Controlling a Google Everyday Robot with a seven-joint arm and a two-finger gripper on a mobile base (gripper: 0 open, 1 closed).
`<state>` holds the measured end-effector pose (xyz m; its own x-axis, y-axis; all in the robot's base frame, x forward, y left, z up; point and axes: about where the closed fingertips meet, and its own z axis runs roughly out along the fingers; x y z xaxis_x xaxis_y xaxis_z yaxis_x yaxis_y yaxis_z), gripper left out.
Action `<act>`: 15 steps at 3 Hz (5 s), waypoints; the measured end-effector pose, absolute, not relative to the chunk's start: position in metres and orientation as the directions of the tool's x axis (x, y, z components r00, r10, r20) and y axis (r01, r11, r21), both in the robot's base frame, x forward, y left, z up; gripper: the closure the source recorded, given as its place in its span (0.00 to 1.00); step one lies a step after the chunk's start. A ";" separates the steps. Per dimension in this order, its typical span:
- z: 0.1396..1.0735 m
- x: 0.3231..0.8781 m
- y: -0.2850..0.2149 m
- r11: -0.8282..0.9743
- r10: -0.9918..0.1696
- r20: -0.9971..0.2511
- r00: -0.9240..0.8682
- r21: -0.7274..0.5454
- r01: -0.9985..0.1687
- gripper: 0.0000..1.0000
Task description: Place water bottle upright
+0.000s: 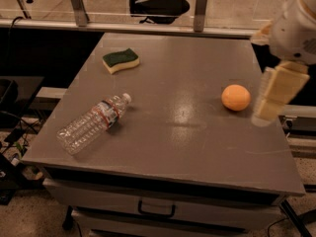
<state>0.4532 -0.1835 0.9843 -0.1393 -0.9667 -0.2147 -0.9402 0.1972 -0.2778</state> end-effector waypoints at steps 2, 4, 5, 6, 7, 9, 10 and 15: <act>0.978 0.482 -0.042 -0.205 -0.937 -0.211 0.278 -0.314 -0.927 0.00; 0.932 0.489 0.065 -0.619 -0.751 -0.095 0.654 -0.243 -0.747 0.00; 0.908 0.485 0.090 -0.730 -0.661 -0.052 0.748 -0.185 -0.658 0.00; 0.884 0.488 0.111 -0.793 -0.597 -0.040 0.802 -0.123 -0.596 0.00; 0.861 0.485 0.133 -0.839 -0.540 -0.024 0.841 -0.066 -0.541 0.00; 0.844 0.495 0.144 -0.844 -0.536 0.020 0.844 -0.012 -0.536 0.34; 0.847 0.503 0.141 -0.835 -0.551 0.036 0.834 -0.015 -0.551 0.57; 0.990 0.583 0.117 -0.829 -0.373 0.206 0.905 -0.512 -0.225 1.00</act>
Offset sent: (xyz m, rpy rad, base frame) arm 0.0369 0.2048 -0.0152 -0.0059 -0.0424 0.6356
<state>0.5825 0.1168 0.9898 0.9047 -0.3726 0.2065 -0.2245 -0.8290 -0.5121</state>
